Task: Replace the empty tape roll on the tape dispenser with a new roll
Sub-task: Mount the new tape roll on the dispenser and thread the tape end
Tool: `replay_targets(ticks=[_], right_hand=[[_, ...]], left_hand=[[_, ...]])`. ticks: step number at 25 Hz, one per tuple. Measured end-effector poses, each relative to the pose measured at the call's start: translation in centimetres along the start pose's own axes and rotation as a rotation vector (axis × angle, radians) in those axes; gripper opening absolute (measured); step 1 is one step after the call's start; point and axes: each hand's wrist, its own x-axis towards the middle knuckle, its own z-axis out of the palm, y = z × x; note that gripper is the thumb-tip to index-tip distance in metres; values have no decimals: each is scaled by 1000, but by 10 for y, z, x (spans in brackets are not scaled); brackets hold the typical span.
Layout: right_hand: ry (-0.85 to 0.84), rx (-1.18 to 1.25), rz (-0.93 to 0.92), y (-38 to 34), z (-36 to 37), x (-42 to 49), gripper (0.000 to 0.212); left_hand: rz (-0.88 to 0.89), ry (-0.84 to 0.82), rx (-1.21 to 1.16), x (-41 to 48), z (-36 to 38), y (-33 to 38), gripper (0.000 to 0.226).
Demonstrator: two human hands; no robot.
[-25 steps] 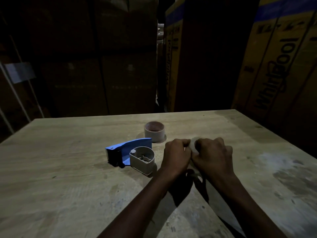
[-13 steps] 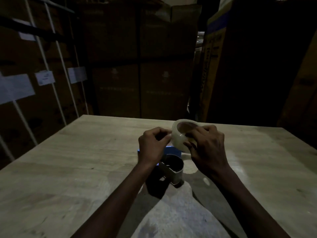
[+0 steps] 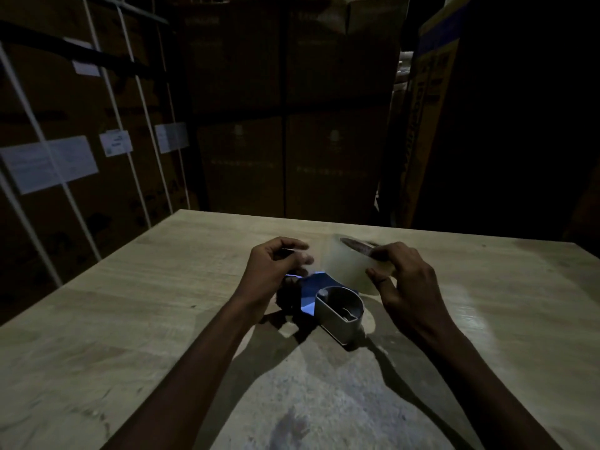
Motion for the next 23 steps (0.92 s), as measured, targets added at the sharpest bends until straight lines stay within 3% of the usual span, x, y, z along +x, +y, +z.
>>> replay_targets(ticks=[8, 23], right_hand=[[-48, -116, -83, -9, 3, -8, 32], [-98, -181, -209, -31, 3, -20, 25]], left_hand=[[229, 149, 488, -7, -19, -9, 38], [176, 133, 534, -20, -34, -19, 35]])
